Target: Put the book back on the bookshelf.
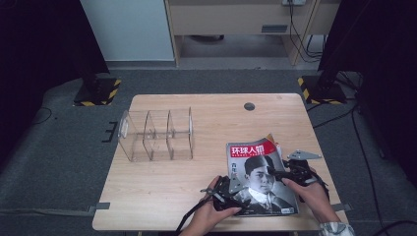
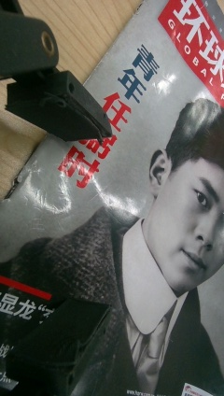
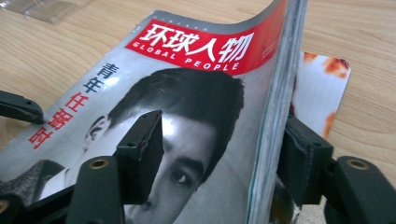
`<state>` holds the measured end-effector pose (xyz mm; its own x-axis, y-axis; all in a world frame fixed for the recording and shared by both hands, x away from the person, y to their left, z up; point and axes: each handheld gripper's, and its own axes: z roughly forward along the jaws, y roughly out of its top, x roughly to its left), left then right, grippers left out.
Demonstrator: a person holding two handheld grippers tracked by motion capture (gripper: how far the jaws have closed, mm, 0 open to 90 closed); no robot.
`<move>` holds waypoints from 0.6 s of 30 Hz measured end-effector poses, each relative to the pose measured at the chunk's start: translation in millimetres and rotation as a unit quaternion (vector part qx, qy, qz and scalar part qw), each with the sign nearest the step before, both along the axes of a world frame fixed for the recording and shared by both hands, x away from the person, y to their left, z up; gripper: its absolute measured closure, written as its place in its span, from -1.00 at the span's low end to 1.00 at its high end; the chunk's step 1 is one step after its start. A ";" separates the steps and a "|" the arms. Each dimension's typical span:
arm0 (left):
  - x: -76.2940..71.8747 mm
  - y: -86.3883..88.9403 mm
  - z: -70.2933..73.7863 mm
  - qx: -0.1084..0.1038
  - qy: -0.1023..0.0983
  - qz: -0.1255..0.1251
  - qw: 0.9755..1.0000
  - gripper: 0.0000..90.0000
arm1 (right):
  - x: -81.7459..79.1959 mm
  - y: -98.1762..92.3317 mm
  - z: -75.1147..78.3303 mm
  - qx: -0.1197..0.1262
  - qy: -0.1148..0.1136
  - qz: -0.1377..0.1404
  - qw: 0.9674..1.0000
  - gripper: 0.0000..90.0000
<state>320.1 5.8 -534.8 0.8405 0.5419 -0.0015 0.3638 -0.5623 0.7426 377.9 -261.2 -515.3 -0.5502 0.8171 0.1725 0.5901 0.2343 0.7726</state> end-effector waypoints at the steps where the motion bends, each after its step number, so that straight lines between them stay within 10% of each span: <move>1: 0.0 0.0 0.0 0.000 0.000 0.000 1.000 -0.73 | -0.3 -0.7 0.7 0.004 0.001 0.003 1.000 -0.12; 9: 0.0 0.0 0.0 0.000 0.000 0.000 1.000 -0.73 | -2.6 -2.8 4.0 0.040 0.012 0.018 0.999 0.16; 18: -0.1 0.0 0.0 0.000 0.000 0.000 1.000 -0.73 | -1.4 10.9 -9.3 -0.030 0.043 0.038 0.998 -0.25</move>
